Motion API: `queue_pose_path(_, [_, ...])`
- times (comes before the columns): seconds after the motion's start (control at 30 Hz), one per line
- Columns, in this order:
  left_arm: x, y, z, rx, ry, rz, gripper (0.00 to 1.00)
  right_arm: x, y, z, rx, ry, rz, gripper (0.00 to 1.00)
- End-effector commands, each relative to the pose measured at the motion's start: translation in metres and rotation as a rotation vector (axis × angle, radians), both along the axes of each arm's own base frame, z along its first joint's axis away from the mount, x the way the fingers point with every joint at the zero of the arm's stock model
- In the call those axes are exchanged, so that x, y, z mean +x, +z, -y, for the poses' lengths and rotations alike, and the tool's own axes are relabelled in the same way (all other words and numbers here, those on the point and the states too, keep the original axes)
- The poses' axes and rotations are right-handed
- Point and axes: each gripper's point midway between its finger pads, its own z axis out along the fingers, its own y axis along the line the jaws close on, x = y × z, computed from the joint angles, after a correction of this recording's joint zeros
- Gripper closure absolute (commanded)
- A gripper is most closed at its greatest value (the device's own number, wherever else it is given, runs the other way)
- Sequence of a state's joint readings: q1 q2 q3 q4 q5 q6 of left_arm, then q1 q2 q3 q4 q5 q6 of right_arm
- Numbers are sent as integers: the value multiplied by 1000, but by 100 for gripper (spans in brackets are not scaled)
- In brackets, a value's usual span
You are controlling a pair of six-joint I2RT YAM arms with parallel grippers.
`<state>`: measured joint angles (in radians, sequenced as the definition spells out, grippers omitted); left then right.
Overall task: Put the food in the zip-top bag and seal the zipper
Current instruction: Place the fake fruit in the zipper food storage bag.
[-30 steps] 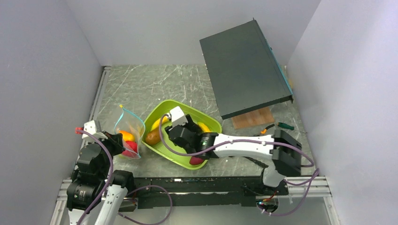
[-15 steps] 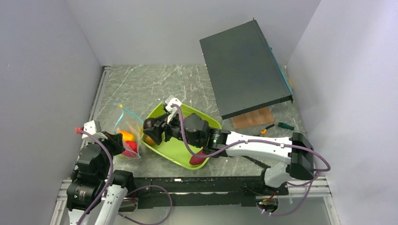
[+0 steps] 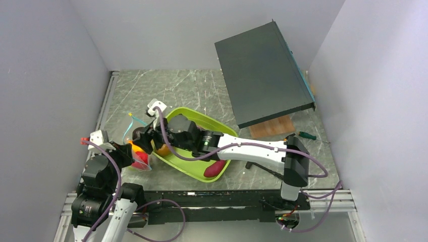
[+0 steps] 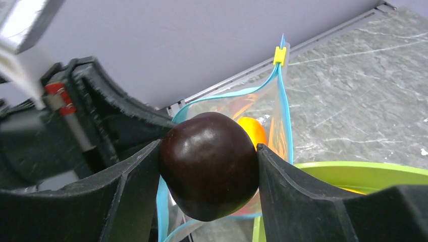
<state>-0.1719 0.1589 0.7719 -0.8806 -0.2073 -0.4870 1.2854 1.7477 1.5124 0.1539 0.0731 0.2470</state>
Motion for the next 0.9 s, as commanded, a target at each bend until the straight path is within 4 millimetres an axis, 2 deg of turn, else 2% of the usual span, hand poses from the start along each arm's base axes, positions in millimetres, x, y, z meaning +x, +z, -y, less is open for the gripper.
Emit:
queue_pose_path(0.0, [3,10,0,-3,2,38,100,17,0,-13,-79,-62,17,32])
queue_pose_path(0.07, [3,10,0,-5,4,40,100,21,-7,-16,-134,-73,23,20])
queue_pose_path(0.17, [4,10,0,-3,2,36,100,25,-7,-17,-145,-87,36,13])
queue_pose_path(0.3, [5,9,1,-3,-1,30,100,23,-5,-13,-139,-90,44,12])
queue_pose_path(0.53, [6,9,2,-2,-10,28,100,22,-2,8,-124,-118,51,14])
queue_pose_path(0.67, [7,8,3,0,-12,21,100,25,6,20,-124,-150,77,15])
queue_pose_path(0.87, [5,9,2,-2,-8,28,100,28,23,48,-62,-211,107,16])
